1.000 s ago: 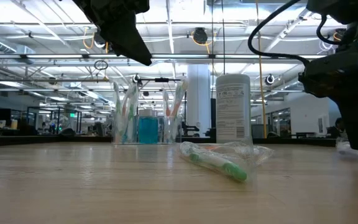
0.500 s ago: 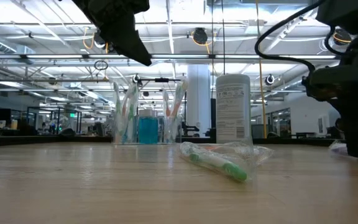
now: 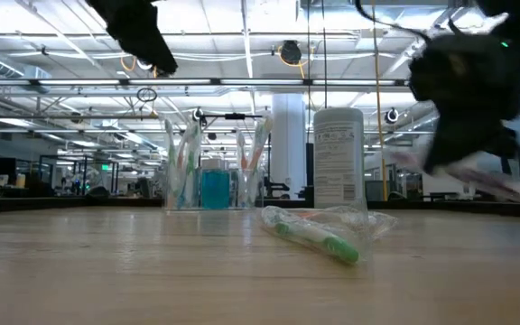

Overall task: Pick & Place toothbrushing station
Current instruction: Put the purple toothbrush into the transparent organizer

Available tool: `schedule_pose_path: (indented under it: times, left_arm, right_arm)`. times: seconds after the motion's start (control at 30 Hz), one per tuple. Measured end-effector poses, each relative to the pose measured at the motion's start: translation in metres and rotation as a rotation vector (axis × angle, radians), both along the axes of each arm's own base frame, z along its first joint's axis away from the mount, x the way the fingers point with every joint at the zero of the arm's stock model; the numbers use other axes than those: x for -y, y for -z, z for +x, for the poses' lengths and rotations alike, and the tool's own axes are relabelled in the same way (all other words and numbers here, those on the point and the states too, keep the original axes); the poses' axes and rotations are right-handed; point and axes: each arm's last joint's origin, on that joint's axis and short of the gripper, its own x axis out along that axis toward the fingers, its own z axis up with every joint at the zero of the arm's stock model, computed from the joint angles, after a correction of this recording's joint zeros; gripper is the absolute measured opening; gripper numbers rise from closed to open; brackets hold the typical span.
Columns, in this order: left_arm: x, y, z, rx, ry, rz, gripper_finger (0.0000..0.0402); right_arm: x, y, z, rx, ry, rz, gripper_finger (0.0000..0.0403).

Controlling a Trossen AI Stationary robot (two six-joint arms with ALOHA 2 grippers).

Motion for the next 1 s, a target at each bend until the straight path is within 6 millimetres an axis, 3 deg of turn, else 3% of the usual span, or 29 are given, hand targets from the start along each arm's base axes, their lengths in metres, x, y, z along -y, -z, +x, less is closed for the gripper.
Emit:
schedule_pose_path:
  times: [0.13,0.43,0.6,0.73,0.87,1.0]
  left_arm:
    - [-0.001,-0.011,-0.015,0.044,-0.038,-0.003,0.0152]
    - [-0.004,-0.023,-0.031,0.118,-0.184,0.104,0.0152]
    - [-0.004,-0.023,-0.032,0.115,-0.191,0.105,0.0152]
    - [-0.004,-0.023,-0.031,0.114,-0.191,0.105,0.0152]
    - [-0.004,-0.023,-0.031,0.118,-0.194,0.097,0.0152]
    - [-0.003,-0.022,-0.032,0.114,-0.203,0.080,0.0152]
  right_arm:
    - [0.013,-0.019,0.018,0.221,-0.054,-0.223,0.0010]
    - [0.065,-0.074,0.071,0.724,0.006,-0.965,0.0014]
    - [0.096,-0.073,0.091,0.945,0.003,-1.170,0.0013]
    - [0.126,-0.068,0.118,0.964,0.031,-1.195,0.0013]
    - [0.157,-0.061,0.149,0.858,0.049,-1.210,0.0013]
    - [0.184,-0.051,0.168,0.742,0.088,-1.249,0.0013]
